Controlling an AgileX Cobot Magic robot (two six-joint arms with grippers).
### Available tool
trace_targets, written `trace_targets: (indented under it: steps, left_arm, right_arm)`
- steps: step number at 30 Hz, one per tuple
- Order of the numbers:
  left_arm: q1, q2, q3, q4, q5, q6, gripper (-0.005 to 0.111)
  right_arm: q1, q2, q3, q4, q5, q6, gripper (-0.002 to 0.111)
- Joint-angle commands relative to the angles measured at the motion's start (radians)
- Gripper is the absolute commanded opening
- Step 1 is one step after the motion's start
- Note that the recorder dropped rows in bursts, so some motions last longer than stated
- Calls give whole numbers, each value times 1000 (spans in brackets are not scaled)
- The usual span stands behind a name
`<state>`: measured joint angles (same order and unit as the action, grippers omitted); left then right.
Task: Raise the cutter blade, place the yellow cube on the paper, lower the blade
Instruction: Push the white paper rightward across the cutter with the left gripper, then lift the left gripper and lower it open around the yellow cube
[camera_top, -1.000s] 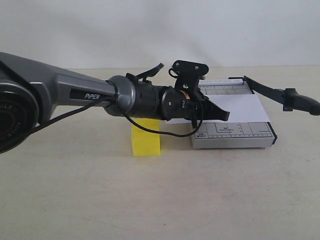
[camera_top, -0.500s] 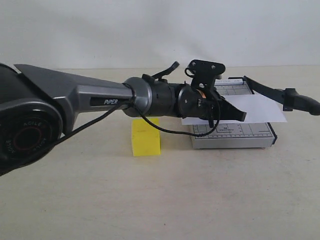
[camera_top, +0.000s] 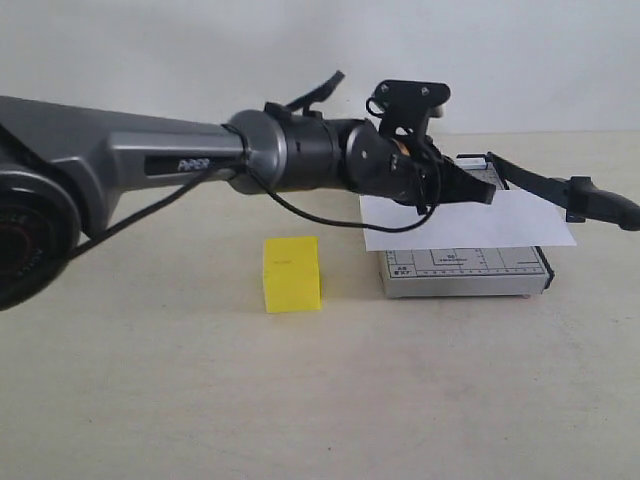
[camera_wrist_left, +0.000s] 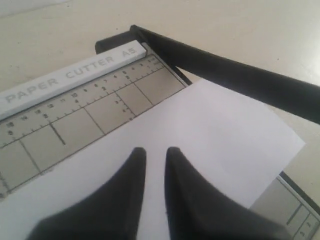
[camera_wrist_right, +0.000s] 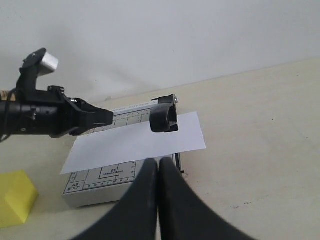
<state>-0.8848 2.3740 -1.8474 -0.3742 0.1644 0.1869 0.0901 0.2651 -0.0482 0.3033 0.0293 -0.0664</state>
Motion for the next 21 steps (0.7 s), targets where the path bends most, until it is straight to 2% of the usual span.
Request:
trace_targets:
  steps: [1,2,5,7,11,15,18,21]
  left_arm:
    - [42,-79,-9,5,166,3,40]
    - [59,-103,-9,5,241,-15,48]
    - [106,-161,-9,14,434,-78,58]
    - [139,-199,-9,64,558,-163,58]
    - [190,-285,-9,310,761,-370,58]
    - [195,-345,-9,461,899,-464,58]
    - [191,-362,-9,465,963,-497,62]
    - [187,-355,-9,469,1006,-568,72]
  right_arm:
    - [0,-2,0,1,-2,1,0]
    - [0,-2,0,1,-2,1,0]
    - [0,-2,0,1,-2,1,0]
    - [0,-2,0,1,-2,1,0]
    - [0,-2,0,1,-2,1,0]
    - [0,-2,0,1,-2,1,0]
    - [0,-2,0,1,-2,1,0]
    - [0,-2,0,1,-2,11,0]
